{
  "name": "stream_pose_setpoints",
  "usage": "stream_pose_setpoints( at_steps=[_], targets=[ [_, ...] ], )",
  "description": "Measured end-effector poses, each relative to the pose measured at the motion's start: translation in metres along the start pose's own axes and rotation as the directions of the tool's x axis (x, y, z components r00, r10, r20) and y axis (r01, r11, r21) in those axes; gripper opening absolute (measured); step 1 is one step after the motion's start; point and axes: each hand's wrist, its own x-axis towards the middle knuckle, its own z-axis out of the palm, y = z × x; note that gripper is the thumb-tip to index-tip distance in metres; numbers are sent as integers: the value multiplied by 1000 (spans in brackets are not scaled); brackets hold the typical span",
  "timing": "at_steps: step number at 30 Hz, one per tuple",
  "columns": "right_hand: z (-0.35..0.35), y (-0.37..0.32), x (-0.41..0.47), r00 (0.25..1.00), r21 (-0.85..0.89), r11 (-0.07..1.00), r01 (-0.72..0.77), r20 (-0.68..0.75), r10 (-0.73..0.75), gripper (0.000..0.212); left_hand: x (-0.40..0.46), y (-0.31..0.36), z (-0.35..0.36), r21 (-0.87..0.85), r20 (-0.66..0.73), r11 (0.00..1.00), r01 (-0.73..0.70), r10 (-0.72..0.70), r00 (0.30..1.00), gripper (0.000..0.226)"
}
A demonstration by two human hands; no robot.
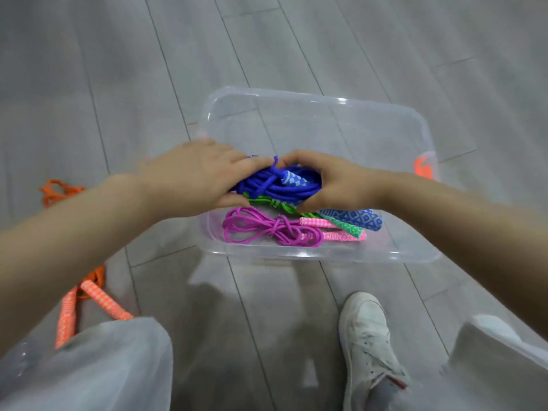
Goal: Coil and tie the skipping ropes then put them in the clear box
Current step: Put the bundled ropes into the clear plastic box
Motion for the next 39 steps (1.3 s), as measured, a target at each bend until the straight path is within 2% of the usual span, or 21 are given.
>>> stream_pose_setpoints(
  at_steps=[3,5,8,11,14,17,20,22,24,26,27,29,32,39],
  targets=[
    [5,32,-1,996,-56,997,-53,68,57,67,19,26,20,74,179,997,-10,-3,984,67],
    [13,52,2,992,-113,990,-84,88,94,65,35,41,37,62,364,998,29,-50,930,67],
    [24,80,5,978,-140,977,-160,115,176,61,54,54,68,-158,642,967,201,-54,764,77],
    [32,99,9,962,-205,961,-185,164,220,63,69,53,95,-243,782,916,319,-10,624,73],
    [35,106,13,942,-195,957,-213,221,255,66,78,50,106,-214,818,915,341,-23,575,73],
    [37,107,17,945,-143,963,-228,204,254,47,82,53,106,-138,824,941,309,-64,563,68],
    [40,108,24,977,-224,962,-153,114,182,34,81,52,105,-97,771,958,271,-100,629,56],
    [41,110,30,984,-284,951,-124,87,154,29,78,51,103,-145,717,952,269,-86,691,50],
    [39,111,35,982,-323,937,-135,85,170,21,78,52,99,-210,652,944,255,-59,756,49],
    [32,108,34,972,-327,934,-142,134,195,18,76,55,96,-258,618,940,223,-17,786,50],
    [29,106,33,965,-349,928,-134,168,203,17,74,55,97,-275,641,938,210,16,768,52],
    [28,103,33,960,-448,890,-87,200,195,25,70,56,99,-283,730,933,220,61,681,56],
    [36,100,37,961,-574,819,-14,219,170,32,69,55,99,-263,816,926,272,63,575,63],
    [51,97,42,958,-689,724,45,234,163,35,79,60,101,-208,901,926,314,57,430,69]
  ],
)
